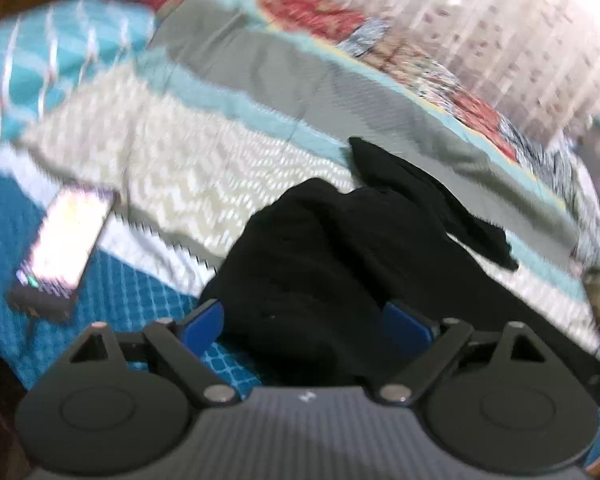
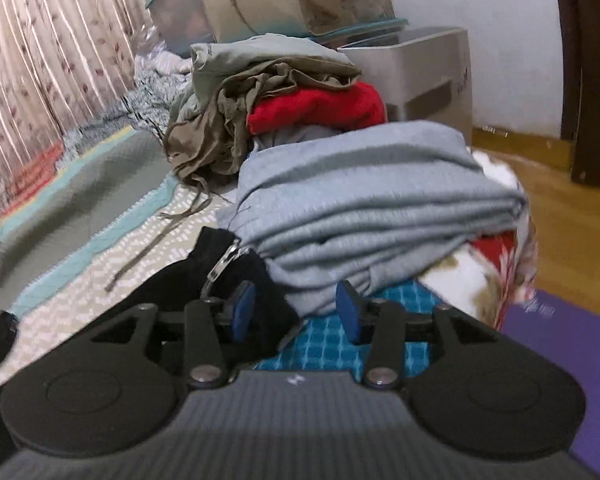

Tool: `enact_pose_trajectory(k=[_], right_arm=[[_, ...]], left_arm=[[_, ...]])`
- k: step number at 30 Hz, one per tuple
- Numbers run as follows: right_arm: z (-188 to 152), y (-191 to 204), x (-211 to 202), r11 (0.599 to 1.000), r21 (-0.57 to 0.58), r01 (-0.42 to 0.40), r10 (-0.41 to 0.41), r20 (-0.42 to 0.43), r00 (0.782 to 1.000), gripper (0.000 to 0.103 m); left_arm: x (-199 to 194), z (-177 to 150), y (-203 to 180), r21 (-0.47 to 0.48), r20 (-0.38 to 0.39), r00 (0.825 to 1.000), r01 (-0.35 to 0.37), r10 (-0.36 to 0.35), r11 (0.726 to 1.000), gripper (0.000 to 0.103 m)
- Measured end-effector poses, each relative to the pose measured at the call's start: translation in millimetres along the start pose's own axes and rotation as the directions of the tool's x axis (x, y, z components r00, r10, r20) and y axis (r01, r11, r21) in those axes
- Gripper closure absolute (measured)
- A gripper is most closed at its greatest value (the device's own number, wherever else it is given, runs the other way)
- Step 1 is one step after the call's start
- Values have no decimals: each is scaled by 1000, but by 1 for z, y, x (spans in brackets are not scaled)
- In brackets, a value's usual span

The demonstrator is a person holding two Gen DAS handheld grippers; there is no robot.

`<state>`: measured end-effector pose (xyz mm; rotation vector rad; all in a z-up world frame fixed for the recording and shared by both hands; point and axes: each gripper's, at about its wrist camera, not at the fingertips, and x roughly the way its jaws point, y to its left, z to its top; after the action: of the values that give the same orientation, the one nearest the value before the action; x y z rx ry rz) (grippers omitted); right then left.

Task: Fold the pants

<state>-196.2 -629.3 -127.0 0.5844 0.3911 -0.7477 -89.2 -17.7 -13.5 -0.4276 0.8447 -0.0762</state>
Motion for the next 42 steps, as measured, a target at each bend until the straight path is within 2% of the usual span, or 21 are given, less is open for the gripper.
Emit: enact_pose_trajectory(k=[2,4,5,6,7,10,15,18,20,23,25,27,29,31,32,34,36,38,40,41,42], right_arm=[[-5,0,0,999,20,-25,25,-5,1000,55],[-10,6,0,998,24,-57,58,-24,998,54],[-11,8,3,997,32,-73,74,-41,996,51],[-13,12,6,996,50,-79,82,-56,995,51],[-15,17,9,994,69,-85,90,-70,993,51],[-22,43,8,993,16,-115,116,-73,991,51],[-19,91,4,975,-94,-199,195,-56,979,51],[-17,118,7,955,-124,-268,259,-84,962,51],[-15,141,8,937,-161,-311,297,-107,949,51],[-17,185,16,893,-225,-390,361,-159,919,51],[-20,220,30,863,-241,-445,401,-210,892,51],[-25,257,51,836,-226,-499,440,-264,858,51],[-32,293,71,824,-230,-518,445,-303,843,51],[-41,334,95,806,-282,-520,421,-345,839,51],[-45,351,106,796,-303,-524,412,-364,835,51],[-55,383,130,778,-336,-530,387,-407,827,51],[-70,406,149,767,-371,-523,348,-445,825,51],[-85,425,165,768,-430,-475,280,-442,852,51],[-94,431,182,778,-444,-446,247,-436,865,52],[-96,433,184,773,-453,-444,250,-427,869,62],[-98,435,184,752,-485,-446,250,-416,874,72]], left_arm=[[15,-1,6,-62,-54,999,6,-10,998,5],[36,-6,12,-93,-107,994,-6,-4,996,21],[47,-8,15,-107,-150,989,-23,7,994,56],[57,-8,17,-124,-193,981,-32,7,992,86],[62,-8,20,-135,-212,977,-44,15,990,90],[47,-10,25,-132,-173,985,-40,17,990,91],[9,-1,49,-107,-155,981,-130,112,986,90],[-13,3,50,-78,-125,976,-190,180,979,67],[-39,13,46,-83,-56,988,-146,142,986,53],[-56,36,42,-103,102,988,-107,118,989,51],[-40,57,31,-79,137,984,-102,112,992,51],[-9,82,23,-55,127,987,-96,102,994,51],[26,103,16,-10,114,990,-81,82,997,48],[66,125,7,22,92,992,-86,84,996,35],[82,130,3,32,85,993,-81,78,996,22],[117,140,-7,60,60,996,-72,68,996,16],[146,135,-18,89,22,998,-67,65,994,16],[168,122,-25,122,-30,999,-41,45,992,22],[190,112,-38,163,-99,994,-29,46,986,54],[195,107,-44,184,-116,992,-35,57,982,79],[195,102,-47,212,-97,991,-68,90,975,88]])
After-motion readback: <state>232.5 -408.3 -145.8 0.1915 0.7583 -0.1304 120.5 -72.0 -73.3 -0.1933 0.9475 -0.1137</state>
